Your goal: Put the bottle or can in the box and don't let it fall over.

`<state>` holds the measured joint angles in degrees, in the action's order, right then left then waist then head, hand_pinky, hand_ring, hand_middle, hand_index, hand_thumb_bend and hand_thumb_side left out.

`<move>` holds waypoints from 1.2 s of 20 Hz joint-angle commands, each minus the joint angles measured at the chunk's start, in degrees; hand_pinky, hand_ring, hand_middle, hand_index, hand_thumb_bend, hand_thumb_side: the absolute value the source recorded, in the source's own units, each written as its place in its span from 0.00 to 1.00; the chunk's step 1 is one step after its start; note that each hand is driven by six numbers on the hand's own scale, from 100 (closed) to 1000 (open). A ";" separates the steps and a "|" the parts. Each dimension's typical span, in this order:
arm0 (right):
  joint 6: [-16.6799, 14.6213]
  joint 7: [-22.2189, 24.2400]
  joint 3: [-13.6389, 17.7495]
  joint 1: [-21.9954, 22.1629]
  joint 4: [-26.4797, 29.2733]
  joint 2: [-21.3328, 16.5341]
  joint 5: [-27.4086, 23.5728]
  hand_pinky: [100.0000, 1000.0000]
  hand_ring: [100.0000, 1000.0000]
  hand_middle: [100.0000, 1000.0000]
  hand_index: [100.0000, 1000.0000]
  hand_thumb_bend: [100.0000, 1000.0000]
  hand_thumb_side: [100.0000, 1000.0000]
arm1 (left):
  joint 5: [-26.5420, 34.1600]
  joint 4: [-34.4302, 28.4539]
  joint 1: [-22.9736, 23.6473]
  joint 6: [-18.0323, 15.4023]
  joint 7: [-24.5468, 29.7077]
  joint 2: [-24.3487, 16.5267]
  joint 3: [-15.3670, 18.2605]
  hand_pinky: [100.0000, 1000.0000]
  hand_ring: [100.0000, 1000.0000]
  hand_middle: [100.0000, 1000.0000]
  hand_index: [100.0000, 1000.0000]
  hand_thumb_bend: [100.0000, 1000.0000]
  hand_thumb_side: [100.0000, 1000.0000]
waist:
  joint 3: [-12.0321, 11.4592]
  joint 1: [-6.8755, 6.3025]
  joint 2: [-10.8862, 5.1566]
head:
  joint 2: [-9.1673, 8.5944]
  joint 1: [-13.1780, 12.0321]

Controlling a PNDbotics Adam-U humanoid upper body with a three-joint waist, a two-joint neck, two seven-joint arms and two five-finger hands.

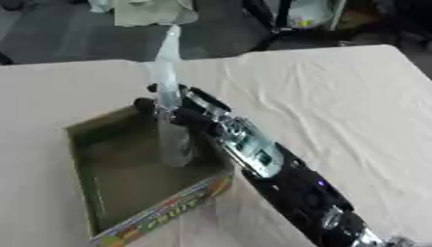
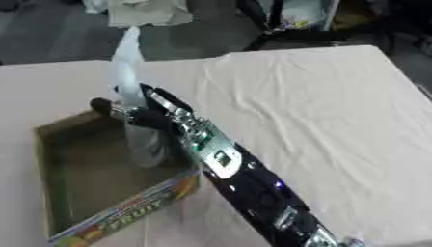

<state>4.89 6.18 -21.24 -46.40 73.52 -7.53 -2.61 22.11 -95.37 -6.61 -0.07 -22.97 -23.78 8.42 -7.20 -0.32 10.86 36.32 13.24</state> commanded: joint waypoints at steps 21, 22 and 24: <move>2.32 4.75 -0.90 -1.64 4.51 -4.15 -1.20 0.68 0.99 1.00 0.90 0.60 0.74 | -0.10 -0.56 0.05 -0.16 0.09 -2.02 0.84 0.78 0.75 0.66 0.72 0.52 0.72 | 0.29 0.04 -1.03 | -0.40 -0.19; 2.51 4.99 -0.93 -1.60 4.87 -4.42 -1.28 0.68 0.99 1.00 0.90 0.60 0.74 | -0.10 -0.55 0.08 -0.16 0.11 -2.00 0.83 0.78 0.75 0.67 0.72 0.52 0.72 | 0.31 0.04 -1.02 | -0.45 -0.22; 2.96 5.19 -0.99 -1.48 5.61 -4.94 -1.58 0.68 0.99 1.00 0.90 0.60 0.75 | -0.11 -0.55 0.14 -0.15 0.13 -2.00 0.83 0.78 0.75 0.67 0.72 0.52 0.73 | 0.33 0.06 -1.03 | -0.45 -0.23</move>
<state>7.70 11.02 -22.32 -47.00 77.42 -11.38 -4.27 22.10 -95.36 -6.39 -0.12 -22.87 -23.81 8.68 -6.87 -0.11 10.85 36.28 13.17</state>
